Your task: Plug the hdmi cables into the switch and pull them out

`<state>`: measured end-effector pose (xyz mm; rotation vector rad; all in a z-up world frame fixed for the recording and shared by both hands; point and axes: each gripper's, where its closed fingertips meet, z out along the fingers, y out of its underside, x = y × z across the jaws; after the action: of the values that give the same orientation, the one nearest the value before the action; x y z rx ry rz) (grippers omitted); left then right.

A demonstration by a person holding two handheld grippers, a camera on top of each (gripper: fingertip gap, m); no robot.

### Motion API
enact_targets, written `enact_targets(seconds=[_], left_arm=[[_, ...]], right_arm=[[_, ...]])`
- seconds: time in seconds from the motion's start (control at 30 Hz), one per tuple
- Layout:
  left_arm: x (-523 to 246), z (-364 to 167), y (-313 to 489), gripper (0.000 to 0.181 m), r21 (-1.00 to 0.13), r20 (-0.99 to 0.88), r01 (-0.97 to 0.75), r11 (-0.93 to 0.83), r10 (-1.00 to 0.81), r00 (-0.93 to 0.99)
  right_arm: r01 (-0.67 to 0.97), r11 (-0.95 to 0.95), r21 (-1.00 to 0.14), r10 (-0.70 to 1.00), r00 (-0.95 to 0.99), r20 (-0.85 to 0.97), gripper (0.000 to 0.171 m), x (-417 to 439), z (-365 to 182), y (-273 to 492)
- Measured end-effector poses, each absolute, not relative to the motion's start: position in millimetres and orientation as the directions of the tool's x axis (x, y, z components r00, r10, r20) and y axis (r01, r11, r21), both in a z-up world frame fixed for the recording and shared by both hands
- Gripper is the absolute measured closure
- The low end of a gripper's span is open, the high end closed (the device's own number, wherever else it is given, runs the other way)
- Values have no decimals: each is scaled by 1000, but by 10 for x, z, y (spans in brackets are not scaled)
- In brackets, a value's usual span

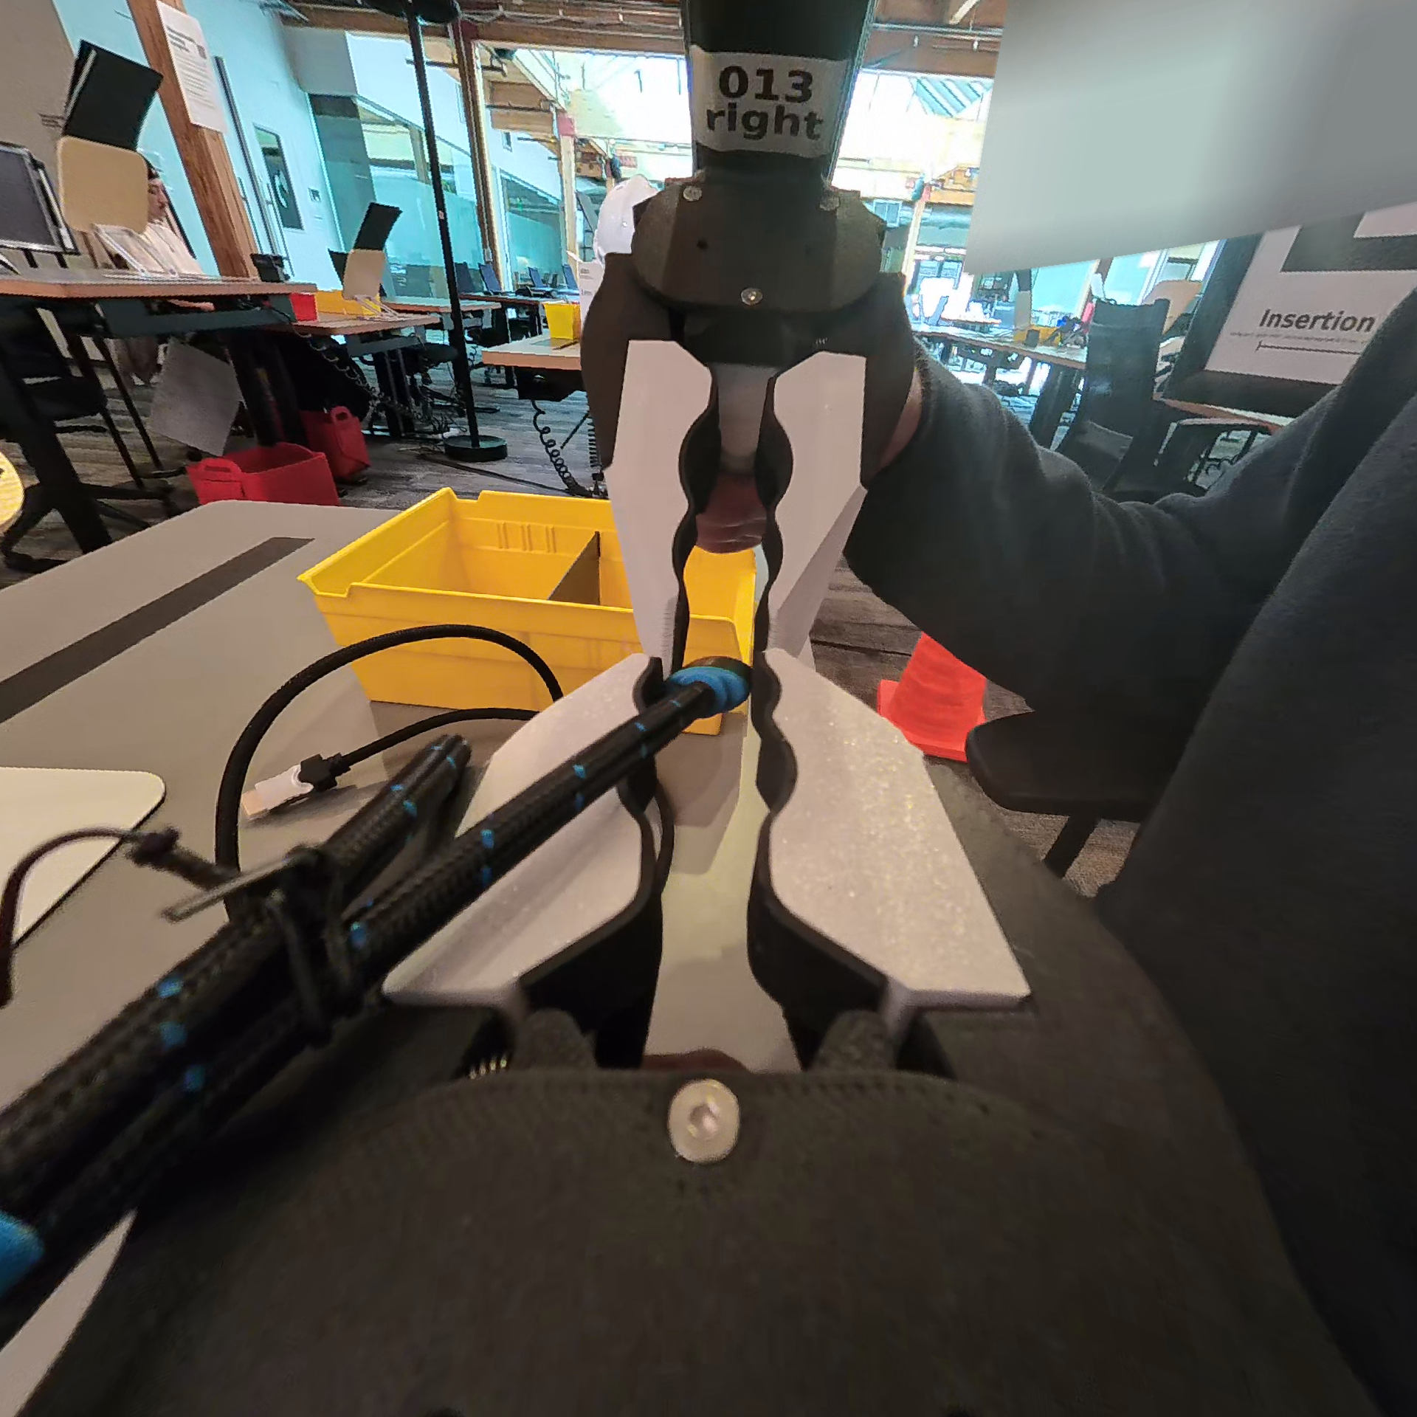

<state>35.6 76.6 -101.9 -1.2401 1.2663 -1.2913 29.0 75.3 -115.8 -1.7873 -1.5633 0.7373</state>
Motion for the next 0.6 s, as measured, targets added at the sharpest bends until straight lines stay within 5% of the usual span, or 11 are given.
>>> enact_targets(seconds=[0.4,0.6], left_arm=[[199,-868,1006,160,-938,265,216,-271,-963,-57],[96,-917,1140,160,-933,272,245,-263,-962,2]], right_arm=[[371,-258,-892,957,224,-184,138,295,-1088,924],[391,-279,-877,923,361,-132,119,495,-1304,1183]])
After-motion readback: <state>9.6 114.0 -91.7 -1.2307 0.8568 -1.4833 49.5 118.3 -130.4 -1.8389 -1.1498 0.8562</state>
